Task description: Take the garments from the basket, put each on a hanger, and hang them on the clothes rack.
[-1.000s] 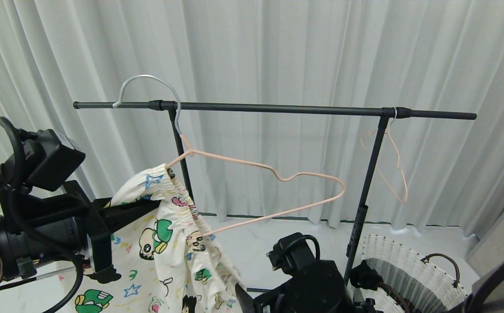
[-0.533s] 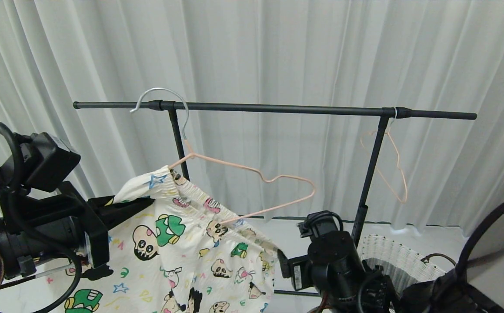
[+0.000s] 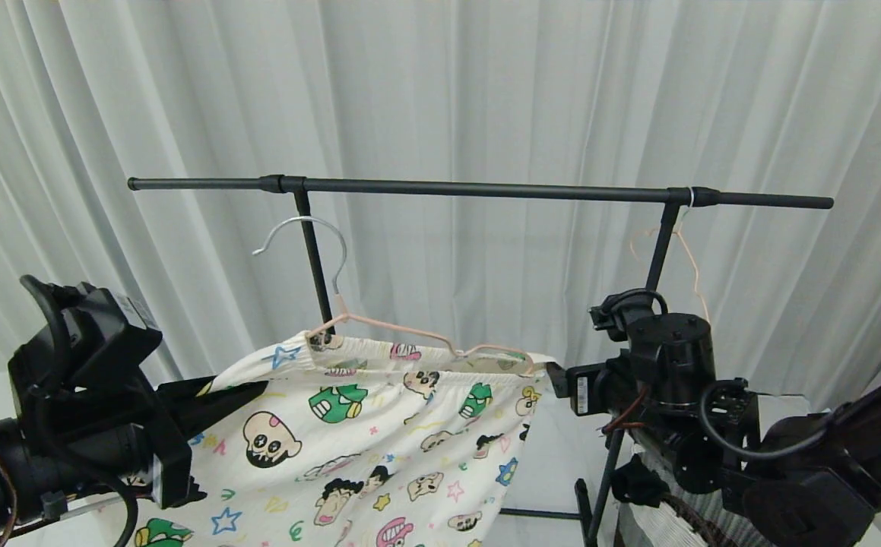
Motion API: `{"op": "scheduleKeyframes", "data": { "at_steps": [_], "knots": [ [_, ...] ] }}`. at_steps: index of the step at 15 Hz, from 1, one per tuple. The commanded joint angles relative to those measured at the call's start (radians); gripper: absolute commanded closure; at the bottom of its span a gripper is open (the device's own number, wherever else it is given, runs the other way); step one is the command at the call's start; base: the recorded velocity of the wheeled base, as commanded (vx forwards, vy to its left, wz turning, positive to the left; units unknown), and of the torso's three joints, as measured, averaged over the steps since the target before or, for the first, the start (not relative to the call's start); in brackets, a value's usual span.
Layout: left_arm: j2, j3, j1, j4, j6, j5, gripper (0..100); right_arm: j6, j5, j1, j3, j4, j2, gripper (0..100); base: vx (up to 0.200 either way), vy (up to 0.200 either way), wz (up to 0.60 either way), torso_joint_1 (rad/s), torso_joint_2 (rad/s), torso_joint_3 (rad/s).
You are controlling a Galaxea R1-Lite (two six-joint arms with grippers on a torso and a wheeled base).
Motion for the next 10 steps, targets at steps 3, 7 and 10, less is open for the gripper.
{"op": "scheduleKeyframes", "data": {
  "at_steps": [3, 7, 10],
  "knots": [
    [0.056, 0.024, -0.002, 0.002, 0.046, 0.001, 100, -0.006, 0.03, -0.023, -0.053, 0.072, -0.082, 0, 0.0, 0.0, 0.0, 0.0, 0.0, 0.0],
    [0.101, 0.019, -0.025, -0.027, 0.045, 0.006, 100, -0.056, 0.102, -0.049, -0.093, 0.129, -0.109, 0, 0.0, 0.0, 0.0, 0.0, 0.0, 0.0],
    [0.098, 0.055, -0.019, -0.068, 0.043, 0.009, 100, -0.081, 0.122, -0.059, -0.101, 0.131, -0.125, 0, 0.0, 0.0, 0.0, 0.0, 0.0, 0.0]
  ]
}}
